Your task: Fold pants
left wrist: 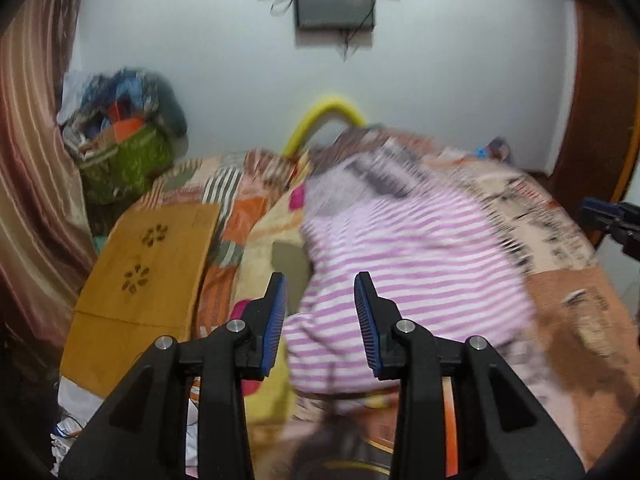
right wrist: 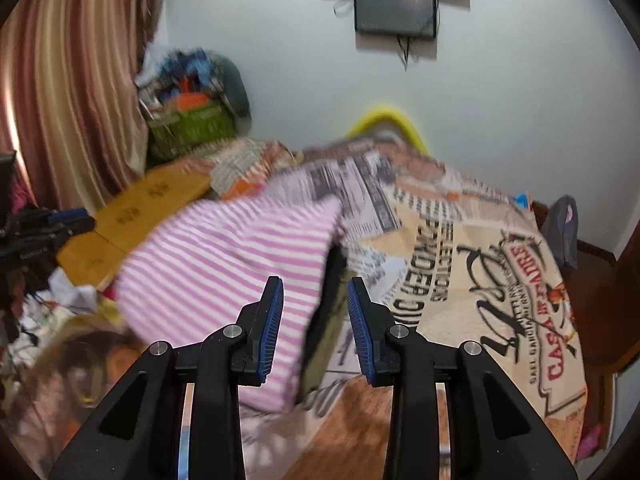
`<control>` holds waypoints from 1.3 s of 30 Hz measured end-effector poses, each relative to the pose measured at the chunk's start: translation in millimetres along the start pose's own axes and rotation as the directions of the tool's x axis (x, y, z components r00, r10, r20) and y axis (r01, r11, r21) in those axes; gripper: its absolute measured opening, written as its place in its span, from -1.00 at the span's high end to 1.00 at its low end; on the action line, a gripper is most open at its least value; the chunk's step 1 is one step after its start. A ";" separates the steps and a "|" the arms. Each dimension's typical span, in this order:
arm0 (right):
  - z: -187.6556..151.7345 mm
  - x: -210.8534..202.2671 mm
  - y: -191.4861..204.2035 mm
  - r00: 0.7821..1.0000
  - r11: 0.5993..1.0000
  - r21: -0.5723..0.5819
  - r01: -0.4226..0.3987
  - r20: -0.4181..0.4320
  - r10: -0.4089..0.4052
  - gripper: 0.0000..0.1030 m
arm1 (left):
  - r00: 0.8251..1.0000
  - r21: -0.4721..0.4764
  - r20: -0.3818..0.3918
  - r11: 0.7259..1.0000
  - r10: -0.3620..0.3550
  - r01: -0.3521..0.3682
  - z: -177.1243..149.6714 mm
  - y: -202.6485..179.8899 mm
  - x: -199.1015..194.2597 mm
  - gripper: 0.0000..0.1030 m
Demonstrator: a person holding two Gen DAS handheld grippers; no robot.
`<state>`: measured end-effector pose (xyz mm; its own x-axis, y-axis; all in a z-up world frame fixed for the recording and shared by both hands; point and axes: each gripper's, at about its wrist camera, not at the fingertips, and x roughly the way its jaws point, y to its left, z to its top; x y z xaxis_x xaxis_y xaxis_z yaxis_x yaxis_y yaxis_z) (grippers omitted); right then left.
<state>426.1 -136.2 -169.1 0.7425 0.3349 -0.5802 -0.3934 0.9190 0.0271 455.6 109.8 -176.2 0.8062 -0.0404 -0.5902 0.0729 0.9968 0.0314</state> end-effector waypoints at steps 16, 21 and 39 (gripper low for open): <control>-19.8 -271.8 87.6 0.932 0.995 -0.002 -0.104 0.348 0.098 0.26 | 0.940 -0.042 0.339 0.997 -0.051 0.070 -25.6 -74.9 -255.9 0.03; -43.9 -326.3 110.4 0.910 0.993 -0.010 -0.114 0.401 0.109 0.19 | 0.918 -0.030 0.395 0.999 -0.027 0.042 -44.7 -91.2 -304.5 -0.25; -56.6 -344.1 131.1 0.867 0.999 0.036 -0.025 0.498 0.004 -1.00 | 0.868 -0.011 0.497 1.000 0.001 0.006 -83.7 -123.1 -370.3 -0.94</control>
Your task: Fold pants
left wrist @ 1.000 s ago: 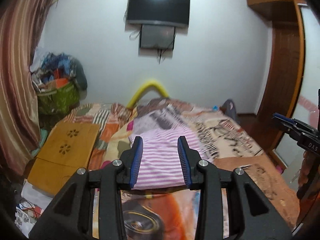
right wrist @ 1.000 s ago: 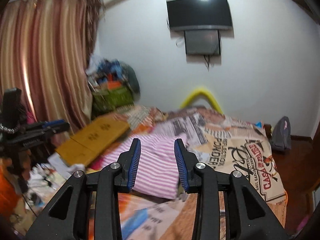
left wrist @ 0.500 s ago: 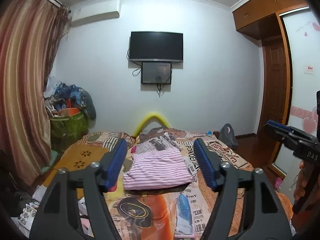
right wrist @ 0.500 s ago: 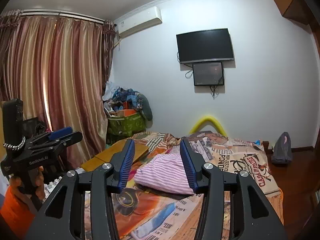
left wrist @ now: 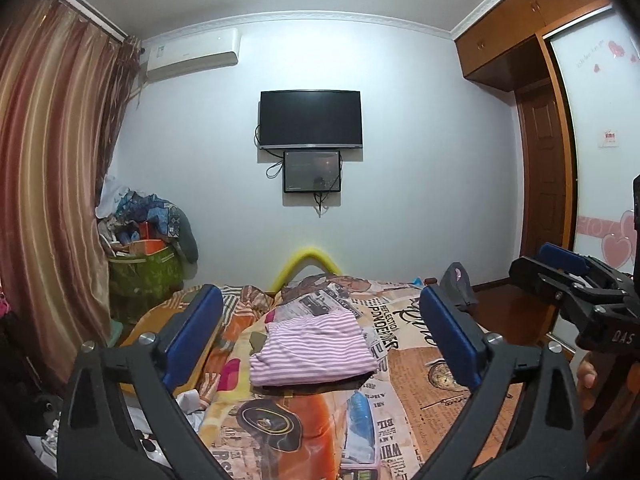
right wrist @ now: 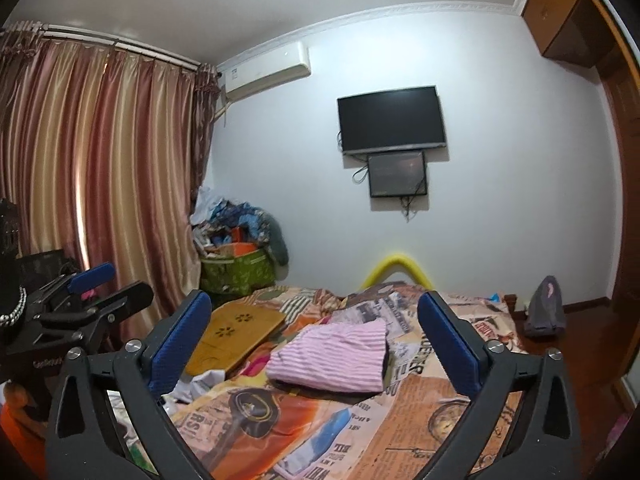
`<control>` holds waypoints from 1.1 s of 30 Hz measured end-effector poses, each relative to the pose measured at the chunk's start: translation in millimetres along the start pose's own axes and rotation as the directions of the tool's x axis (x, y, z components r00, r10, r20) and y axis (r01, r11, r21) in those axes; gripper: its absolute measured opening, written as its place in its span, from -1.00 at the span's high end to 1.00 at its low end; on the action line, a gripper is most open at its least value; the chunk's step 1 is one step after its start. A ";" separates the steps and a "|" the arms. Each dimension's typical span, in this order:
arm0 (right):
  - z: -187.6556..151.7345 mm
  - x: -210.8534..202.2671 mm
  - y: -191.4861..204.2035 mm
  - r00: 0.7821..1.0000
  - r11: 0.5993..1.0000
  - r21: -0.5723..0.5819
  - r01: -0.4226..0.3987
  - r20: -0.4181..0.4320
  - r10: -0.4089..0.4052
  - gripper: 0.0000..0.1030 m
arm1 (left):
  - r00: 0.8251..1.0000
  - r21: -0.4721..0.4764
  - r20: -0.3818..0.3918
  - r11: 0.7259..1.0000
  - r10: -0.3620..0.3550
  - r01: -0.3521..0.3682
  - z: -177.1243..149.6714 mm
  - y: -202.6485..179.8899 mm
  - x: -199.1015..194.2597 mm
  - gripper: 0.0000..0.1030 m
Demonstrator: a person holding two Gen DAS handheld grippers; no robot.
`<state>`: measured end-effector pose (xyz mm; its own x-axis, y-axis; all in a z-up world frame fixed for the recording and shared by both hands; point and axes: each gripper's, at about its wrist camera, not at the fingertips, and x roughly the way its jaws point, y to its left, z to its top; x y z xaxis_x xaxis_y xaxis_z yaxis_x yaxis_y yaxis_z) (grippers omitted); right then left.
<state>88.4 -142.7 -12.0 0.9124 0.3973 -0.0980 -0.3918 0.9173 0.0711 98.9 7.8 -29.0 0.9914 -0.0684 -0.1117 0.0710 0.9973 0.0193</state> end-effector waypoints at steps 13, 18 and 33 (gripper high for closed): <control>1.0 11.1 -3.6 1.000 1.000 0.000 0.009 -0.021 -0.009 -1.00 | 1.000 -0.024 0.009 1.000 -0.010 0.010 -0.6 2.5 -3.9 -0.95; 2.0 9.9 -2.7 1.000 1.000 -0.005 0.012 -0.020 -0.012 -1.00 | 1.000 -0.026 0.003 1.000 -0.011 0.011 -2.0 2.9 -1.4 -0.95; 3.3 8.3 -0.5 1.000 1.000 -0.009 0.010 -0.021 -0.011 -1.00 | 1.000 -0.045 -0.008 0.999 -0.023 0.023 -3.4 4.8 3.2 -0.98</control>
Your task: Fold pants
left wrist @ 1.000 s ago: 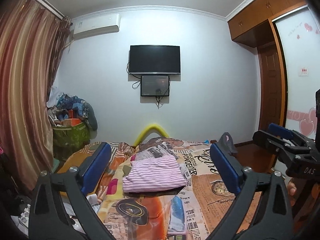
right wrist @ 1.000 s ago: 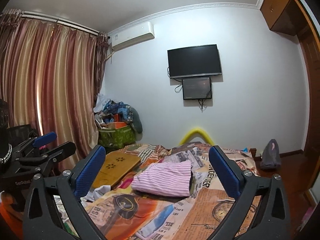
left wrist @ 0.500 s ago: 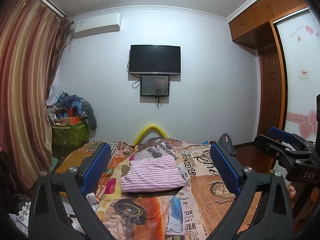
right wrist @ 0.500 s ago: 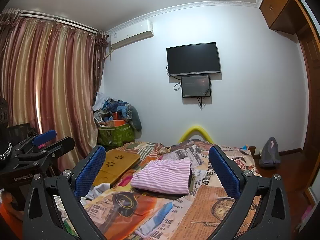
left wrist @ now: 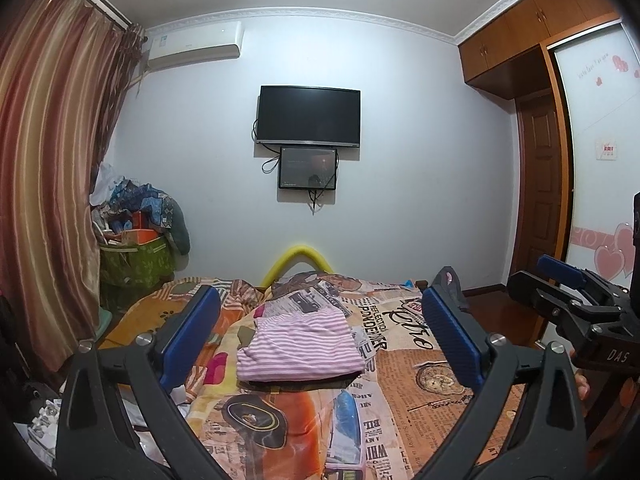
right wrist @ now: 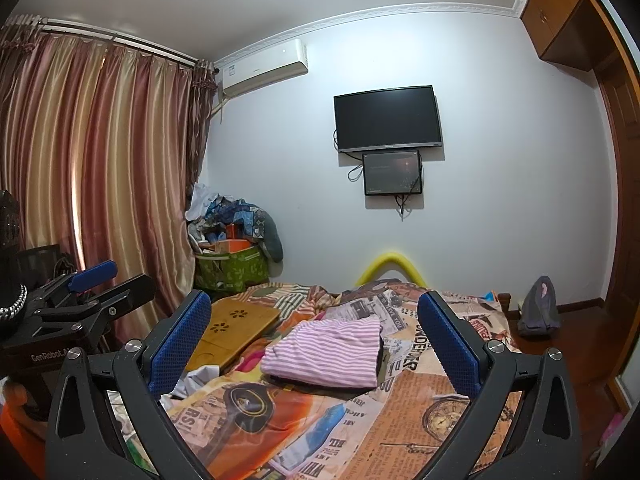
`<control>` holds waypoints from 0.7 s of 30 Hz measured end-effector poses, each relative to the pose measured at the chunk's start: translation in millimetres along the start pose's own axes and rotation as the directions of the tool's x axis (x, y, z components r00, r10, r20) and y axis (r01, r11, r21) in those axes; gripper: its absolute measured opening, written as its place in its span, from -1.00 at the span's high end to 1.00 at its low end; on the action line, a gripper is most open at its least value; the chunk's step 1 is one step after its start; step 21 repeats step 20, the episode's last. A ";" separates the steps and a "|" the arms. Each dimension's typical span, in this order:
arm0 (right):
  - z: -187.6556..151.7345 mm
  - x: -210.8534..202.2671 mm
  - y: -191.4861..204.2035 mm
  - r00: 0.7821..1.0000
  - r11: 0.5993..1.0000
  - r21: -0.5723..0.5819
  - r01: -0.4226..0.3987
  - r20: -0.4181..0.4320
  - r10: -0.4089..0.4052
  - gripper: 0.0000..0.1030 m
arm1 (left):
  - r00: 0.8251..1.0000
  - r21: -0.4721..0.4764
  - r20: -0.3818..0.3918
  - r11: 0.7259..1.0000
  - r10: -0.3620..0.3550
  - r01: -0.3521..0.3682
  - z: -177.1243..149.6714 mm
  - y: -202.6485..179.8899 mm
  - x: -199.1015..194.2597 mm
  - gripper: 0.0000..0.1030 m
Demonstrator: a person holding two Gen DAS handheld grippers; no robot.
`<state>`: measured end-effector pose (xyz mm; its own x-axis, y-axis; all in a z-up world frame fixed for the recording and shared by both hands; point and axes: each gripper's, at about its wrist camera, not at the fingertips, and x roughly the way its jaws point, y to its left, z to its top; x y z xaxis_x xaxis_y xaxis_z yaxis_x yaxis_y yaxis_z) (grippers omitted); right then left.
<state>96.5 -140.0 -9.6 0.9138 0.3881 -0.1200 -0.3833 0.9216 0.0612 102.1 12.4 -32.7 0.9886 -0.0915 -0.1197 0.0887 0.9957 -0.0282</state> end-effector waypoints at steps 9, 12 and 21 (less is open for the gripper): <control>0.4 -0.1 -0.2 1.000 1.000 0.001 -0.001 -0.001 0.001 -1.00 | 1.000 -0.005 -0.009 1.000 -0.008 0.008 -2.5 0.8 1.5 -0.98; 0.5 0.3 -0.4 1.000 1.000 0.002 -0.001 -0.004 0.001 -1.00 | 1.000 -0.006 -0.012 1.000 -0.010 0.010 -2.1 1.4 3.3 -0.98; 1.3 1.5 -3.2 1.000 1.000 0.008 -0.001 -0.012 0.001 -1.00 | 1.000 -0.010 -0.016 1.000 -0.008 0.008 -4.5 1.4 4.6 -0.98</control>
